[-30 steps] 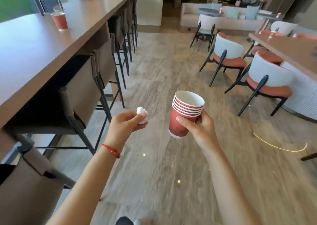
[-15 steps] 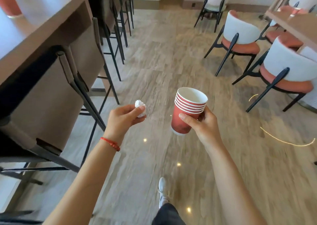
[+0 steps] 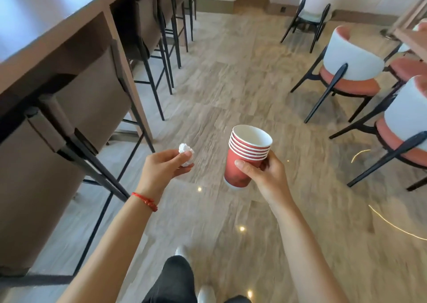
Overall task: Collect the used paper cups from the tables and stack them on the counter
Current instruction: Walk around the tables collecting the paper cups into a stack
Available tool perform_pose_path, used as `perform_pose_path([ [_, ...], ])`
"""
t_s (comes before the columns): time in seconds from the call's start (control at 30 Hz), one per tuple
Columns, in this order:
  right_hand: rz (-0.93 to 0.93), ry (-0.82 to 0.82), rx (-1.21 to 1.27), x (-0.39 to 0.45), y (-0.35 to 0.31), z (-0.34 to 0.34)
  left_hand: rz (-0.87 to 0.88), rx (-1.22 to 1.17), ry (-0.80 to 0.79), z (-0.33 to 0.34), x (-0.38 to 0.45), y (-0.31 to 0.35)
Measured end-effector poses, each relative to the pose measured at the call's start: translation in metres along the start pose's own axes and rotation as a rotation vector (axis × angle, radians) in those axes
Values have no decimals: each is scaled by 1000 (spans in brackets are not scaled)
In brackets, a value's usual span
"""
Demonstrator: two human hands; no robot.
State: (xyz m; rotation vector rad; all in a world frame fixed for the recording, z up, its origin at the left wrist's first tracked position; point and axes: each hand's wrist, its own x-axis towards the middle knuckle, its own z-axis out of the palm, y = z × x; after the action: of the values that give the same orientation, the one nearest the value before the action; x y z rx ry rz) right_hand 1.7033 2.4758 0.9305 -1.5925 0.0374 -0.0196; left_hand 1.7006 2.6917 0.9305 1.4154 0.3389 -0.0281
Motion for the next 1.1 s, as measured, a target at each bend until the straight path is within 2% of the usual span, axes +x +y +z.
perform_pose_path([
  [0.4, -37, -66, -22, 235, -1, 63, 50, -51, 82, -7, 226, 59],
  [0.67, -65, -139, -12, 361, -12, 112, 102, -17, 146, -30, 326, 102],
  [0.87, -129, -319, -31, 443, -23, 168, 122, -32, 355, -62, 375, 125],
  [1.1, -185, -681, -30, 525, -40, 249, 193, -10, 692, -88, 403, 157],
])
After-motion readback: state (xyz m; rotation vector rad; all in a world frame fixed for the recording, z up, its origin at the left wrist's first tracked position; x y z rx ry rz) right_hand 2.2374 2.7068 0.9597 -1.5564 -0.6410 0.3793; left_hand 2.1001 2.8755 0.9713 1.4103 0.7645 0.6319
